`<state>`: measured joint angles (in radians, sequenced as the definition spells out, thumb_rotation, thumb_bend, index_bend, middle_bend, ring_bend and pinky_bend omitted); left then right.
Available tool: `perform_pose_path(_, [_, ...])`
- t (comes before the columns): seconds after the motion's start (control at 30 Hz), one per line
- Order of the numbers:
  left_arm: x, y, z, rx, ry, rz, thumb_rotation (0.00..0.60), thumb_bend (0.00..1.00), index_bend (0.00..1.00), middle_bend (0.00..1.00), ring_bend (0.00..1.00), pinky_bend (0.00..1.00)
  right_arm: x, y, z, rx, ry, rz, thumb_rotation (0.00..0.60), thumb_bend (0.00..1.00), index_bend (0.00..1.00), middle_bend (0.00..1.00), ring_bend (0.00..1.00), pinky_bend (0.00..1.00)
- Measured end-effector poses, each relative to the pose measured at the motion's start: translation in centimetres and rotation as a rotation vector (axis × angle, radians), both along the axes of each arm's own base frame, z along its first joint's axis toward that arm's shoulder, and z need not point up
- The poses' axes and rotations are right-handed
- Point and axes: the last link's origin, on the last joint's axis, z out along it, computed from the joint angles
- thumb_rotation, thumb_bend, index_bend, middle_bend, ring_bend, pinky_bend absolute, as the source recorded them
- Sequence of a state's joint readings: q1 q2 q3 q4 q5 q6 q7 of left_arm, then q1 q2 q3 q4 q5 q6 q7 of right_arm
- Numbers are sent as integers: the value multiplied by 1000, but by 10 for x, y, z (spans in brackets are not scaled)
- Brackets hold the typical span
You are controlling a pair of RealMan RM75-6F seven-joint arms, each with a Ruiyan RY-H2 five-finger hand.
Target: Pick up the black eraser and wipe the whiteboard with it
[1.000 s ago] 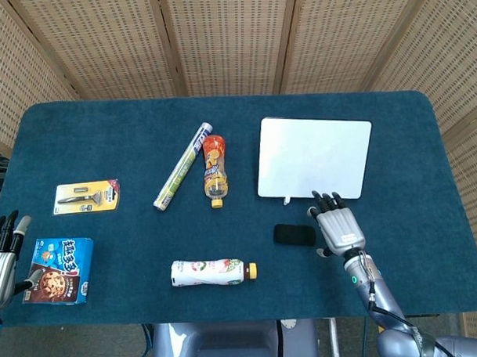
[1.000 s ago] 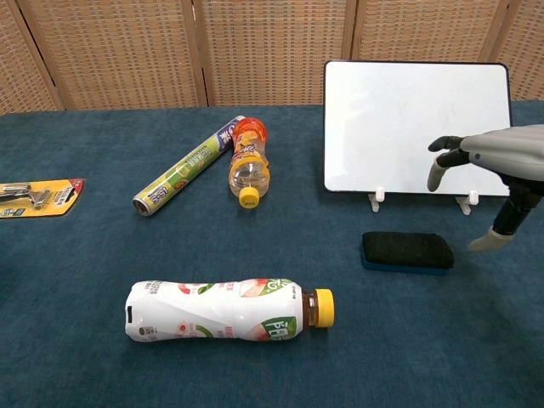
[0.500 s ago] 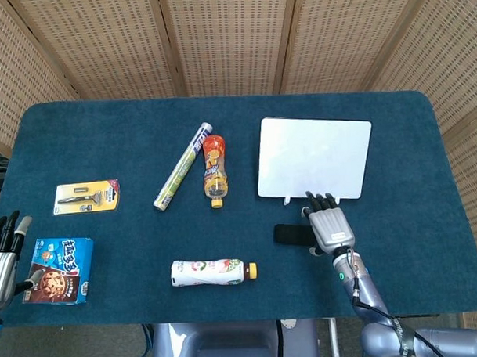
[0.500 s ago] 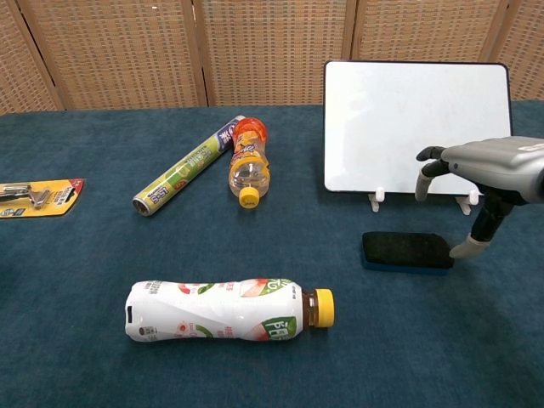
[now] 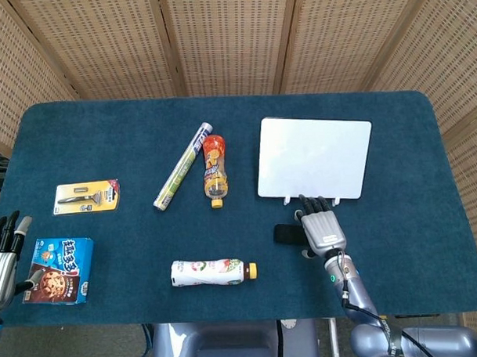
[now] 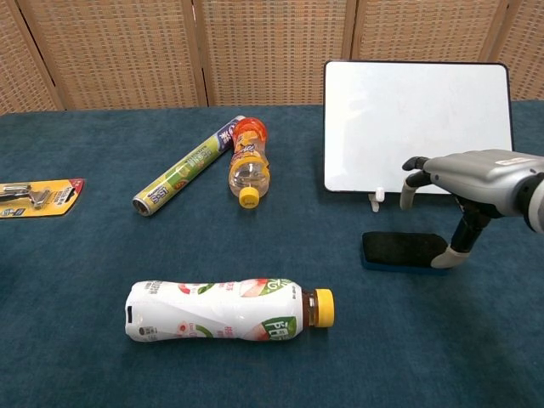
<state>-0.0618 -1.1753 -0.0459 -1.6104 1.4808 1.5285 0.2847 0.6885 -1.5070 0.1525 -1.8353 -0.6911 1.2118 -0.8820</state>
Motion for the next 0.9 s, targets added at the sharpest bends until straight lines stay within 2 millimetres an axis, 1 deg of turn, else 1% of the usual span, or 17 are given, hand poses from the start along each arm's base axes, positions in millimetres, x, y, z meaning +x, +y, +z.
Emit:
perform_pose_path(0.17, [0,0,0,-2,-2,-1,600,37,0,0,0,0,6,-2,-5,-12,-14,13,600,28,295,0,0,0])
perform_pose_path(0.4, [0,-1,0,-3,-4,-3,600,37,0,0,0,0,7,-5,-16,-7,-24,20,600,39,295,0,0,0])
perform_pose_path(0.63, [1,-1,0,-6,-8,-7,600,38,0,0,0,0,2,-9,-28,4,-23,14,600,40,295,0,0,0])
perform_pose_path(0.9, [1,-1,-1,-10,-7,-10,600,38,0,0,0,0,-1,-14,-34,8,-39,-3,600,41,295,0,0,0])
